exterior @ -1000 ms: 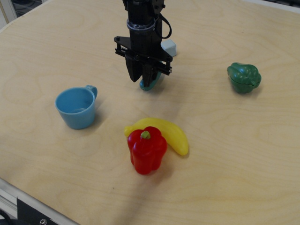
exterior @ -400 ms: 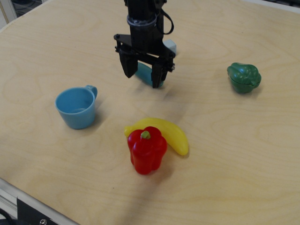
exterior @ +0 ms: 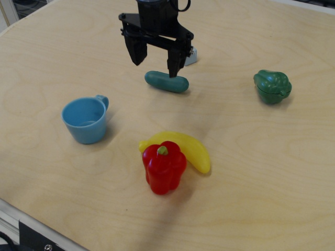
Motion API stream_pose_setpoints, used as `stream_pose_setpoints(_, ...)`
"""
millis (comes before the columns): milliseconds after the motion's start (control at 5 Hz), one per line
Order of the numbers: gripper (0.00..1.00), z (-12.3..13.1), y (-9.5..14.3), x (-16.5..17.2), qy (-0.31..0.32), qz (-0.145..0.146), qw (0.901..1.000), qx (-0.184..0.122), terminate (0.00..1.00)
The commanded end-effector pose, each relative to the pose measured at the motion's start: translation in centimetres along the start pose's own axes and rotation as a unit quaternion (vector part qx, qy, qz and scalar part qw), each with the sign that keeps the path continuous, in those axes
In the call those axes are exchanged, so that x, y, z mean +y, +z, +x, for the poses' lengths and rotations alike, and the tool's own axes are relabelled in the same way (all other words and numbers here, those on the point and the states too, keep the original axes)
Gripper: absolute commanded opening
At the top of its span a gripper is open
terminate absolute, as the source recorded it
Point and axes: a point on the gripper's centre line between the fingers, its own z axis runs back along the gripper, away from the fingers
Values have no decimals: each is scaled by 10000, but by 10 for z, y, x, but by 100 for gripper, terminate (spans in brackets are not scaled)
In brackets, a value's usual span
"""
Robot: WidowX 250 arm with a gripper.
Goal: Take cucumber out of cup
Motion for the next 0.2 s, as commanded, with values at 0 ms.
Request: stream_pose_setpoints(0, 100, -2, 23, 0, 24, 46, 9996, -290, 100)
